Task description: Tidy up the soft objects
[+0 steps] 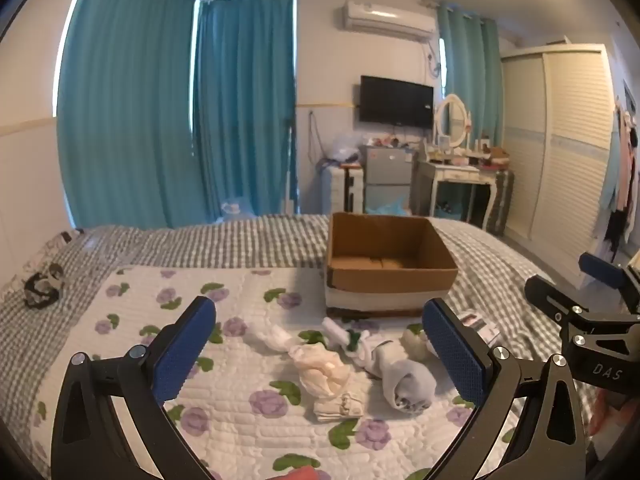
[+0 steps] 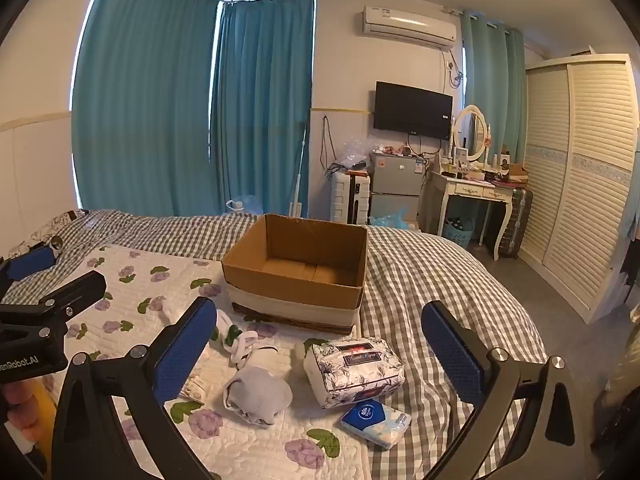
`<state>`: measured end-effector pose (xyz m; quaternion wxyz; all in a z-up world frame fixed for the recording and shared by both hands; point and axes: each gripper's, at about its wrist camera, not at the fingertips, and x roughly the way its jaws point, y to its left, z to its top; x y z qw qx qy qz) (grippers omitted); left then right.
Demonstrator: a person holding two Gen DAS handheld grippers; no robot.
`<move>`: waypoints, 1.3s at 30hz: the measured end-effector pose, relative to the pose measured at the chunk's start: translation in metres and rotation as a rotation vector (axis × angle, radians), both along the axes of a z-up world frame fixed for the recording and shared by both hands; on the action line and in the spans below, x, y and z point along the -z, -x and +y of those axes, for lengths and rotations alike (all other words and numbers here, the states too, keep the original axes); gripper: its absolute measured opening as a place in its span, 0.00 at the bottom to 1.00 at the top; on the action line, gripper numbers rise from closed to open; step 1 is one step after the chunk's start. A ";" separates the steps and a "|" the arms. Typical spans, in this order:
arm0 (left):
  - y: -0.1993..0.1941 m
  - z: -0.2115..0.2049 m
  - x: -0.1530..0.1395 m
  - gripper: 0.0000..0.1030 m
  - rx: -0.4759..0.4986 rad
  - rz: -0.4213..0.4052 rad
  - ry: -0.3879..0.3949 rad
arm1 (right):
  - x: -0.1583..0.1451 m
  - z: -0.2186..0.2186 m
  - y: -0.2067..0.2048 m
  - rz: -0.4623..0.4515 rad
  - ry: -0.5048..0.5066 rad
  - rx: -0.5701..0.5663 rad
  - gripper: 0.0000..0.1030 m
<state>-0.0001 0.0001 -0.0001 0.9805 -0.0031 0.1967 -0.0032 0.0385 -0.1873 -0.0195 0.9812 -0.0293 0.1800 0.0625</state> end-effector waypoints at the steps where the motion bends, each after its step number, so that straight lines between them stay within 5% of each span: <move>1: 0.000 0.000 0.000 1.00 0.002 0.000 0.001 | 0.000 0.000 0.000 -0.001 -0.001 0.001 1.00; 39: 0.000 -0.003 0.001 1.00 -0.001 0.000 -0.008 | -0.001 -0.003 0.000 -0.001 -0.013 -0.003 1.00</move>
